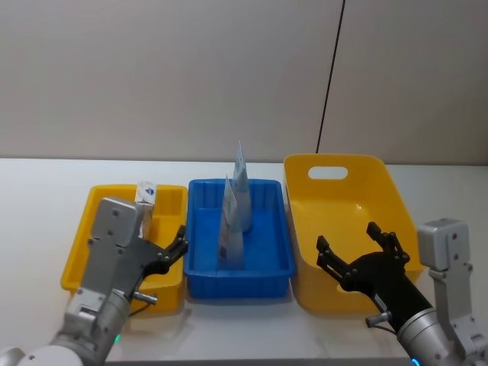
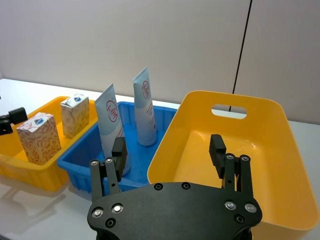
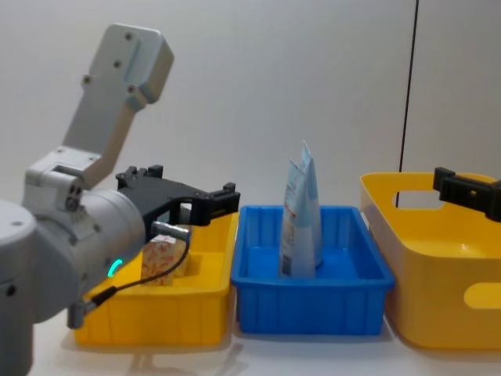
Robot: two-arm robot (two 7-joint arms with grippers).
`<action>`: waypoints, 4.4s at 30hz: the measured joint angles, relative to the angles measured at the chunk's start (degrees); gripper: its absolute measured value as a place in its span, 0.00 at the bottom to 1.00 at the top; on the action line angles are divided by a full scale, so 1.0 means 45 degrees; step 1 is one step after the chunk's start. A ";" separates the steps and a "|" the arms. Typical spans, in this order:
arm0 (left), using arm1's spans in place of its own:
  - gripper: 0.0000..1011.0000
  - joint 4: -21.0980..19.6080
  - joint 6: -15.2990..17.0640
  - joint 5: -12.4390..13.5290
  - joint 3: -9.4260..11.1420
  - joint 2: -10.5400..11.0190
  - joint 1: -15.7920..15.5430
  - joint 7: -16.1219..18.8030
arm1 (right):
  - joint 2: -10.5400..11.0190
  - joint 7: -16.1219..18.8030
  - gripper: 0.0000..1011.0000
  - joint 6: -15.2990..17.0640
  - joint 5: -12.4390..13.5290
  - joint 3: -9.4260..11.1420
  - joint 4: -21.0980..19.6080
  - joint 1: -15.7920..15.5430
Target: Bimanual collaborative sorting of washing and personal care products
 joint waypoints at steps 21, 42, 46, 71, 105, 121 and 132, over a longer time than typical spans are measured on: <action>0.99 -0.0943 0.2710 0.0512 0.0068 -0.0565 0.0598 0.1046 | 0.0000 0.0001 0.99 0.0000 0.0000 0.0001 0.0001 0.0000; 0.99 -0.0656 0.2735 0.0019 -0.0667 -0.0288 0.1072 0.0365 | 0.0000 0.0000 0.99 0.0000 0.0000 0.0001 0.0000 0.0000; 0.99 -0.0166 0.2338 -0.0115 -0.0823 -0.0359 0.0946 0.0157 | 0.0000 0.0001 0.99 0.0000 0.0000 0.0000 0.0000 0.0000; 0.99 0.1652 0.1357 -0.0265 -0.1365 -0.0603 0.0128 -0.0586 | 0.0000 0.0000 0.99 0.0000 0.0000 0.0001 0.0001 0.0000; 0.99 0.4544 0.0902 -0.0093 -0.1607 -0.1132 -0.1930 -0.1615 | 0.0000 0.0001 0.99 0.0000 0.0000 0.0000 0.0001 0.0000; 0.75 0.6319 0.0173 0.0067 -0.1722 -0.1545 -0.2956 -0.1878 | 0.0000 0.0001 0.99 0.0000 0.0000 0.0000 0.0000 0.0000; 0.44 0.6430 0.0178 0.0223 -0.1748 -0.1615 -0.3133 -0.1956 | 0.0000 0.0001 0.99 0.0000 0.0000 0.0000 0.0001 0.0000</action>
